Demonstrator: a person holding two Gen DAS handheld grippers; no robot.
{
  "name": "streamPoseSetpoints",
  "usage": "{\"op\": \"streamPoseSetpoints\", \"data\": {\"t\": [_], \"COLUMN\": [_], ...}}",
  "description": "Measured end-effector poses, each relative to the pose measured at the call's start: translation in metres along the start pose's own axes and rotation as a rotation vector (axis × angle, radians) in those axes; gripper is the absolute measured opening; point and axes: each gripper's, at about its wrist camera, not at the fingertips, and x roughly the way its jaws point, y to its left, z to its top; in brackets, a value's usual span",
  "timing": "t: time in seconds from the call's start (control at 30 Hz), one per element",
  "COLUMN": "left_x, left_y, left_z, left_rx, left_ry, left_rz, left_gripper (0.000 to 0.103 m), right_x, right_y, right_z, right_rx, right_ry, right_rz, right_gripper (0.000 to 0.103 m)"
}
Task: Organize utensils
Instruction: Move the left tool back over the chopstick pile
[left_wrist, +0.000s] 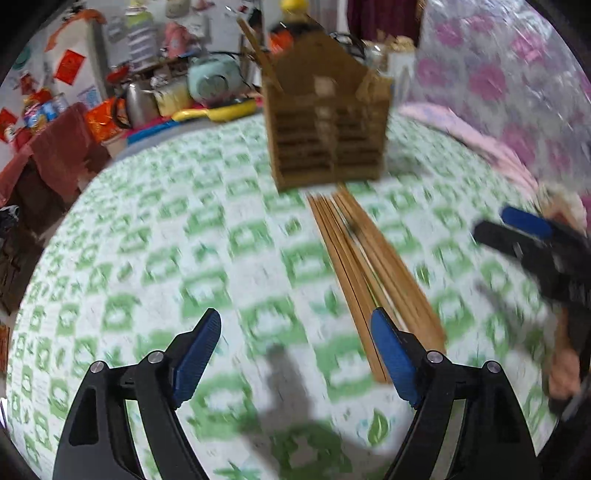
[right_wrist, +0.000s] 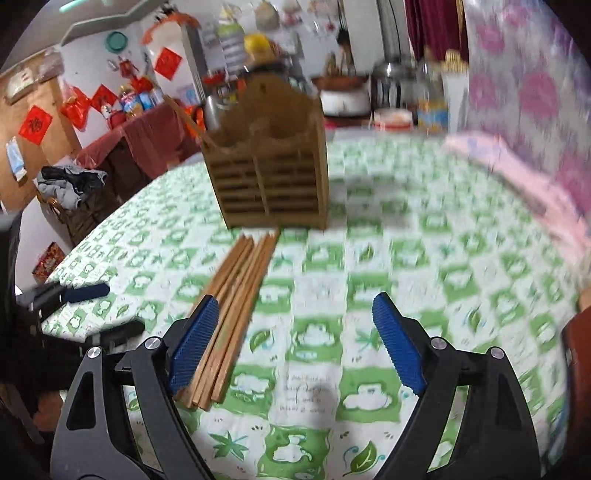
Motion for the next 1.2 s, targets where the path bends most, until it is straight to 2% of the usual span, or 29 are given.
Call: {"op": "streamPoseSetpoints", "data": {"t": [0.13,0.27,0.5,0.63,0.7,0.73,0.77,0.8,0.87,1.0,1.2], "left_x": [0.006,0.000,0.007,0.020,0.020,0.020,0.019,0.017,0.011,0.006,0.012], "left_y": [-0.005,-0.009,-0.021,-0.015,-0.004,0.008,0.018,0.030,0.040,0.041,0.027], "left_z": [-0.016,-0.018,-0.023,-0.020,-0.017,-0.015,-0.014,-0.014,-0.014,-0.015,-0.016], "left_rx": [0.026,0.044,0.109,0.080,0.036,-0.017,-0.064,-0.122,-0.164,-0.156,-0.086], "left_ry": [0.031,0.016,0.065,0.117,0.102,0.094,0.089,0.077,0.052,0.037,0.075], "left_rz": [-0.045,-0.092,-0.073,-0.036,0.017,0.059,0.065,0.037,0.001,-0.005,0.019], "left_gripper": [0.082,0.086,0.086,0.087,0.087,0.087,0.087,0.087,0.087,0.087,0.087], "right_x": [0.010,0.013,0.014,0.016,0.017,0.017,0.017,0.017,0.017,0.017,0.018], "right_y": [-0.005,-0.008,-0.014,-0.013,-0.013,-0.013,-0.013,-0.013,-0.014,-0.012,-0.012], "right_z": [-0.004,-0.006,-0.006,-0.007,-0.007,-0.007,-0.007,-0.007,-0.007,-0.007,-0.007], "right_rx": [0.028,0.038,0.064,0.060,0.057,0.056,0.058,0.060,0.060,0.051,0.047], "right_ry": [0.044,0.056,0.066,0.077,0.079,0.078,0.077,0.077,0.077,0.075,0.077], "right_rz": [0.005,-0.002,-0.001,0.001,-0.001,-0.004,-0.004,-0.002,-0.003,-0.010,-0.017], "right_gripper": [0.088,0.091,0.091,0.091,0.091,0.091,0.091,0.091,0.091,0.092,0.092]}}
